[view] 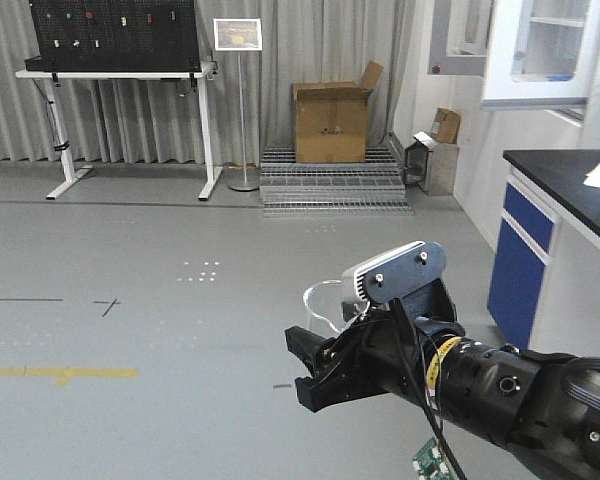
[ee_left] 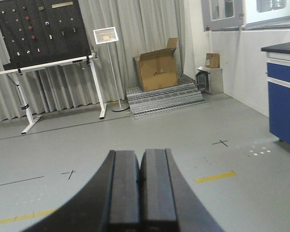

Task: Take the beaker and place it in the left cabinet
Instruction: 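Drive toward the white cabinet with the open glass door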

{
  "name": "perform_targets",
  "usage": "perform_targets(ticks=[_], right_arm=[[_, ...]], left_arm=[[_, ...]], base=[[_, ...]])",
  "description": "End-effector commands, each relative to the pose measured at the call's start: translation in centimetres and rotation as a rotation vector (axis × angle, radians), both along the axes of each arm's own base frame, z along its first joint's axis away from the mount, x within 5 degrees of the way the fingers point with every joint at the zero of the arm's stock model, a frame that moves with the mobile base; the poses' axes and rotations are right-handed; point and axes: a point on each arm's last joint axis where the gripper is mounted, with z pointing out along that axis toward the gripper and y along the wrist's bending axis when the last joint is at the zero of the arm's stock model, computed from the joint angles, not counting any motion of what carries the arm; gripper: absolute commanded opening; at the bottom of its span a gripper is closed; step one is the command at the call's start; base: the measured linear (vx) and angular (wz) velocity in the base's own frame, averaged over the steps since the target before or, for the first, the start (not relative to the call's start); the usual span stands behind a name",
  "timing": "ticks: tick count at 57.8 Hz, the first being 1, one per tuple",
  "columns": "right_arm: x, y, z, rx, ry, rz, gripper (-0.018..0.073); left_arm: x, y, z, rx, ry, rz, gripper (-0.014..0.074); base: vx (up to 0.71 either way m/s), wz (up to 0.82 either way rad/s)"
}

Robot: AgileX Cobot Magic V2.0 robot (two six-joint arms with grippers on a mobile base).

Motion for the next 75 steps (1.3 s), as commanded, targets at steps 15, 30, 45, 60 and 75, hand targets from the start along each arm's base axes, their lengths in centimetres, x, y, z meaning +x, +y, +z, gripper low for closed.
perform_targets(ticks=[15, 30, 45, 60, 75], right_arm=[[-0.43, 0.09, 2.69, 0.082, -0.095, 0.032, -0.0008], [-0.37, 0.0, 2.69, 0.082, -0.095, 0.028, -0.0008], [-0.34, -0.05, 2.69, 0.081, -0.095, 0.027, -0.0008], [-0.34, -0.05, 2.68, 0.081, -0.094, 0.026, -0.0008], [-0.33, -0.06, 2.67, 0.079, -0.093, 0.025, -0.0008]], left_arm=[[-0.15, -0.01, 0.25, -0.015, -0.076, -0.004, 0.0001], [-0.15, -0.01, 0.25, -0.015, -0.076, -0.004, 0.0001], [-0.15, -0.01, 0.25, -0.015, -0.076, -0.004, 0.0001], [-0.15, -0.01, 0.25, -0.015, -0.076, -0.004, 0.0001], [-0.15, -0.01, 0.25, -0.015, -0.076, -0.004, 0.0001]], base=[[0.76, 0.07], [0.74, 0.01], [0.74, -0.02], [0.73, -0.03], [0.74, -0.01]])
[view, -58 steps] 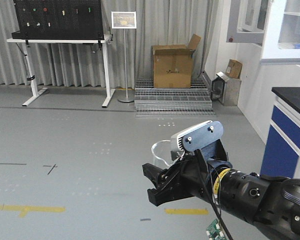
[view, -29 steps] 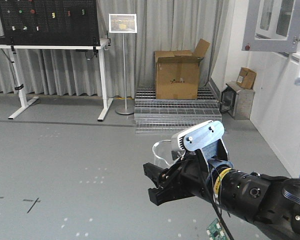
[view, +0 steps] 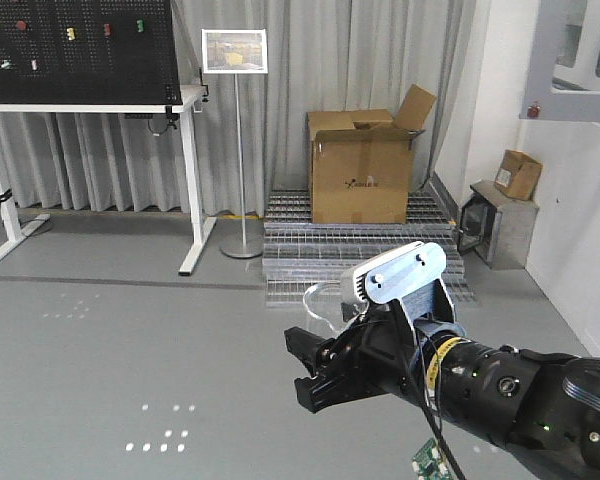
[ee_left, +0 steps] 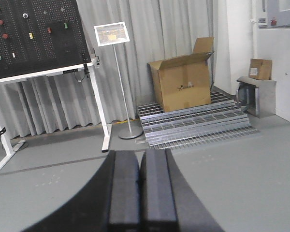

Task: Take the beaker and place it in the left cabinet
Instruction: 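Drive toward the white cabinet with the open glass door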

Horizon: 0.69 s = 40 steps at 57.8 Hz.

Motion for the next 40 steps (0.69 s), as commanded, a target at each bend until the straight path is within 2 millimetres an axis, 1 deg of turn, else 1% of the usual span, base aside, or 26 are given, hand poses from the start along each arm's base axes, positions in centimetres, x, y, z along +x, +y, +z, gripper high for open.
perform_targets(ticks=[1, 40], right_arm=[[-0.35, -0.02, 2.69, 0.081, -0.095, 0.028, -0.0008], [-0.35, -0.02, 2.69, 0.081, -0.095, 0.028, -0.0008]], left_arm=[[-0.15, -0.01, 0.25, -0.015, -0.076, -0.004, 0.0001], [-0.15, -0.01, 0.25, -0.015, -0.076, -0.004, 0.0001]], base=[[0.74, 0.02], [0.73, -0.02]])
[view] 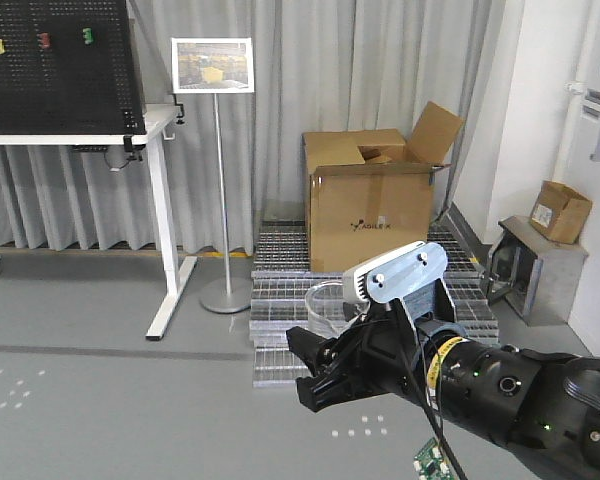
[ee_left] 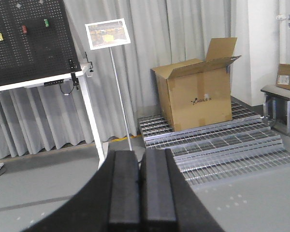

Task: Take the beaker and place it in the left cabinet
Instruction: 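Drive toward the white cabinet with the open glass door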

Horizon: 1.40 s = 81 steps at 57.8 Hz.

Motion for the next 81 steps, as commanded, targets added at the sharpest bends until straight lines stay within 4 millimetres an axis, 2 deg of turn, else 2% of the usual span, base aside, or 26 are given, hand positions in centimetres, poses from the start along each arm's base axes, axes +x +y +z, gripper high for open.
perform_targets(ticks=[1, 49, 81], right_arm=[[-0.36, -0.01, 2.7, 0.082, -0.096, 0.029, -0.0008], [-0.36, -0.01, 2.7, 0.082, -0.096, 0.029, -0.0008], [-0.36, -0.01, 2.7, 0.082, -0.096, 0.029, -0.0008]], left_arm=[[-0.15, -0.01, 0.25, -0.015, -0.076, -0.004, 0.0001], [-0.15, -0.01, 0.25, -0.015, -0.076, -0.004, 0.0001], [-0.15, -0.01, 0.25, -0.015, -0.076, -0.004, 0.0001]], base=[[0.69, -0.03], [0.59, 0.03], [0.42, -0.39]])
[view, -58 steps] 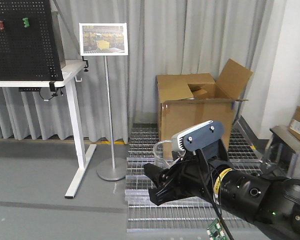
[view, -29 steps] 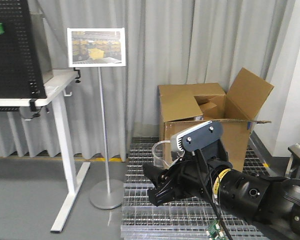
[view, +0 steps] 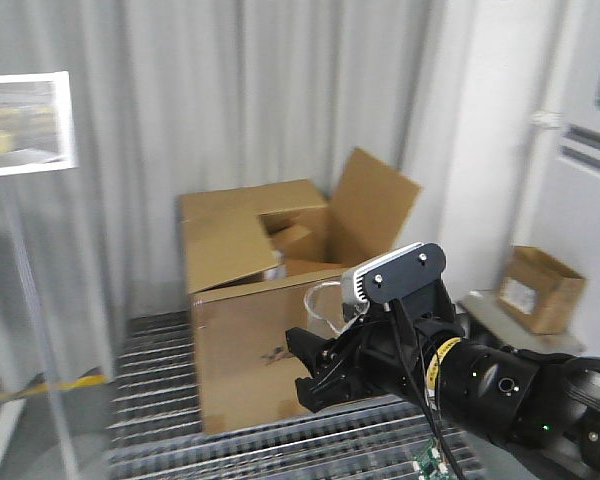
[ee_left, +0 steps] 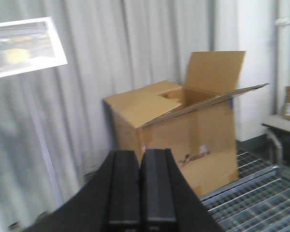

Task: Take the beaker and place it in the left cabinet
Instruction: 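Drive toward the white cabinet with the open glass door, then approach the blue tray on the cabinet shelf with the held beaker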

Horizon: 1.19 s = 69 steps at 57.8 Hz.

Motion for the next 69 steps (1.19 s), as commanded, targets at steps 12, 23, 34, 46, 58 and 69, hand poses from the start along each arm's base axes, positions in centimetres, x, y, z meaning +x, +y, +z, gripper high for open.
perform_targets(ticks=[12, 23, 34, 46, 58, 69], right_arm=[[-0.35, -0.01, 2.69, 0.081, -0.096, 0.028, -0.0008], [-0.35, -0.01, 2.69, 0.081, -0.096, 0.028, -0.0008], [-0.35, -0.01, 2.69, 0.081, -0.096, 0.028, -0.0008], [-0.35, -0.01, 2.69, 0.081, -0.096, 0.028, -0.0008], [-0.35, -0.01, 2.69, 0.081, -0.096, 0.028, -0.0008], [-0.35, -0.01, 2.69, 0.081, -0.096, 0.028, -0.0008]], left_arm=[[-0.15, -0.01, 0.25, -0.015, -0.076, -0.004, 0.0001], [-0.15, -0.01, 0.25, -0.015, -0.076, -0.004, 0.0001], [-0.15, -0.01, 0.25, -0.015, -0.076, -0.004, 0.0001], [-0.15, -0.01, 0.25, -0.015, -0.076, -0.004, 0.0001], [-0.15, -0.01, 0.25, -0.015, -0.076, -0.004, 0.0001], [-0.15, -0.01, 0.25, -0.015, -0.076, -0.004, 0.0001]], base=[[0.34, -0.75], [0.29, -0.76], [0.25, -0.71], [0.22, -0.67], [0.19, -0.64], [0.17, -0.64]])
